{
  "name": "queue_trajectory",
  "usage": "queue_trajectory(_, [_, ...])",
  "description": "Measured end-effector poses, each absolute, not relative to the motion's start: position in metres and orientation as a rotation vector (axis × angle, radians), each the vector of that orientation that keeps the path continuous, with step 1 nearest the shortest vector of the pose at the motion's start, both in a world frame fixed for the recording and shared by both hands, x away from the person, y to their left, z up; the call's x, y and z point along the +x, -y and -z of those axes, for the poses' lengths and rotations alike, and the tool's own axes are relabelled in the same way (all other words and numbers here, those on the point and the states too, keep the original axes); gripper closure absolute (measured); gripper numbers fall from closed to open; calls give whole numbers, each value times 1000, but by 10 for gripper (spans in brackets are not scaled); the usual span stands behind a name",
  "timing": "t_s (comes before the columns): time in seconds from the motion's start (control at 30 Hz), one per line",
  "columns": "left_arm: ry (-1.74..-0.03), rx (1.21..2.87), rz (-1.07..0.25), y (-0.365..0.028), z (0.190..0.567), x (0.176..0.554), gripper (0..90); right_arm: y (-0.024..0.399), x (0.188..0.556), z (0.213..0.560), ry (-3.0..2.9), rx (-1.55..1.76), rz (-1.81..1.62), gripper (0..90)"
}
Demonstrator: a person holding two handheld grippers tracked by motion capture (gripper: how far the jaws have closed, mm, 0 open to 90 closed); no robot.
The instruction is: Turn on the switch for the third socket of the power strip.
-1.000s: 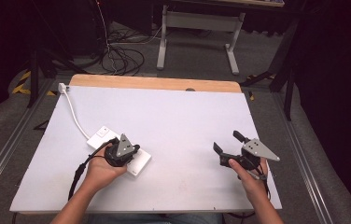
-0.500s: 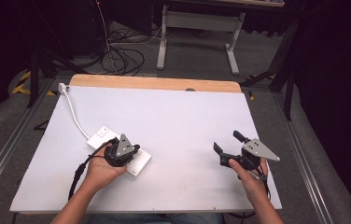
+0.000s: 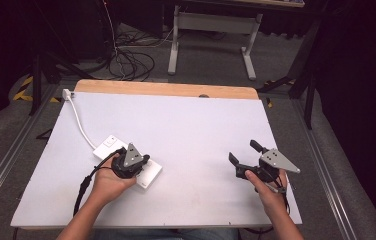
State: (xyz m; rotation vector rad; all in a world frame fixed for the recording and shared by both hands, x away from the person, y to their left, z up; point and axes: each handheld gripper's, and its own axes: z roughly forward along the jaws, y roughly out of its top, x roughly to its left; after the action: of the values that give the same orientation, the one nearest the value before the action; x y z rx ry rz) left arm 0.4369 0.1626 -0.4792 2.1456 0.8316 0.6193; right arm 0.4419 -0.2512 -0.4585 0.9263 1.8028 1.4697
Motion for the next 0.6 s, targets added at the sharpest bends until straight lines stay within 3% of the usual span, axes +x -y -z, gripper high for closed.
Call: queue_trajectory(0.6, [-850,2148,-642,-167,480,437,900,250,443,458,-1809,916,-1465,90])
